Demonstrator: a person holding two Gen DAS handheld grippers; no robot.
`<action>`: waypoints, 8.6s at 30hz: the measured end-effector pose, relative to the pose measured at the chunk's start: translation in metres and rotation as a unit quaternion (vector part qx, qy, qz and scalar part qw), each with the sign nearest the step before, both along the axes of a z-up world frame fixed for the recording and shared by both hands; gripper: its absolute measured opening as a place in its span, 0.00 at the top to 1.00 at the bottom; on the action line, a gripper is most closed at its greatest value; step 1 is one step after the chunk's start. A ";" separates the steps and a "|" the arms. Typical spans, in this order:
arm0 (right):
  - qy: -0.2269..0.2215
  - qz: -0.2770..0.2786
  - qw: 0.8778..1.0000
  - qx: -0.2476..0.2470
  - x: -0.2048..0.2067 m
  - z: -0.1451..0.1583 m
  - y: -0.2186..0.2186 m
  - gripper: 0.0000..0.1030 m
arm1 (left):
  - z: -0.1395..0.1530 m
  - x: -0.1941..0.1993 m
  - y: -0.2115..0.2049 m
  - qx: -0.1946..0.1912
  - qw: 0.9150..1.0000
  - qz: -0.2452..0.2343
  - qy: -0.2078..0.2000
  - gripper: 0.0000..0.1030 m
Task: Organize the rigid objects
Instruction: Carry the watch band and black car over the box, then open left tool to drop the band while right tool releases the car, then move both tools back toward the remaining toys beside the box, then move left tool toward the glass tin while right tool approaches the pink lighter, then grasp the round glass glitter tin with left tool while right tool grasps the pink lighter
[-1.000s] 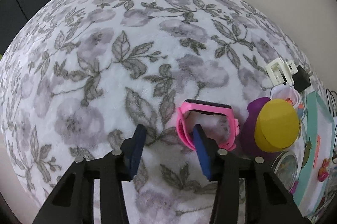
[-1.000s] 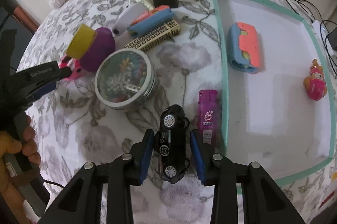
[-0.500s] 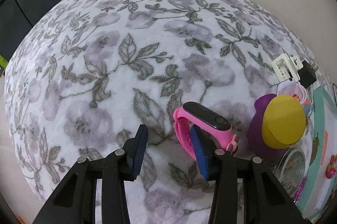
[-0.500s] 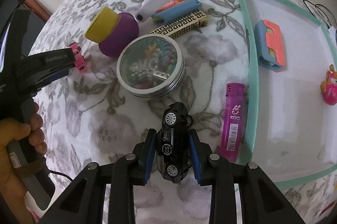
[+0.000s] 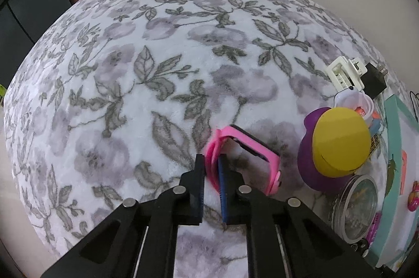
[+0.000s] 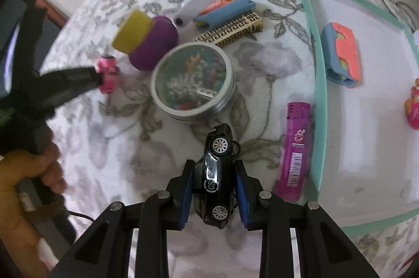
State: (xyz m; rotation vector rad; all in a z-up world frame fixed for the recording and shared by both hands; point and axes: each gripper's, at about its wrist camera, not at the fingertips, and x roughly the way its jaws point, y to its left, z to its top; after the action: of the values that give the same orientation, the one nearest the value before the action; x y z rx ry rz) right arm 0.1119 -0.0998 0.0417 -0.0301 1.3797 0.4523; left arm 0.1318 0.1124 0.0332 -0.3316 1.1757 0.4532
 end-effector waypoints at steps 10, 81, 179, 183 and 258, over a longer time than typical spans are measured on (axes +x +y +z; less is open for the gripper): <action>-0.009 -0.016 0.999 0.034 0.005 0.015 -0.009 0.70 | 0.014 -0.007 0.010 -0.012 1.000 0.023 -0.018 0.92; -0.044 -0.278 0.955 -0.095 0.028 0.012 -0.245 0.69 | 0.020 0.006 -0.297 -0.046 0.947 -0.317 -0.001 0.84; -0.034 -0.052 0.998 0.003 0.014 0.016 -0.029 0.24 | 0.063 -0.010 -0.026 -0.054 0.996 -0.059 -0.041 0.00; -0.054 -0.027 0.997 -0.056 0.007 0.012 -0.012 0.24 | 0.060 -0.010 -0.027 -0.055 0.996 -0.061 -0.037 0.00; -0.032 -0.059 0.997 -0.037 0.016 0.011 -0.033 0.46 | 0.015 0.012 -0.070 -0.132 0.984 -0.120 0.014 0.00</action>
State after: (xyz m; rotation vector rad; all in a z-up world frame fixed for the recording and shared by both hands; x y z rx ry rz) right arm 0.1276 -0.1323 0.0527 -0.0232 1.3260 0.3000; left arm 0.1434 0.0419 0.0482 -0.4073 1.2888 0.0905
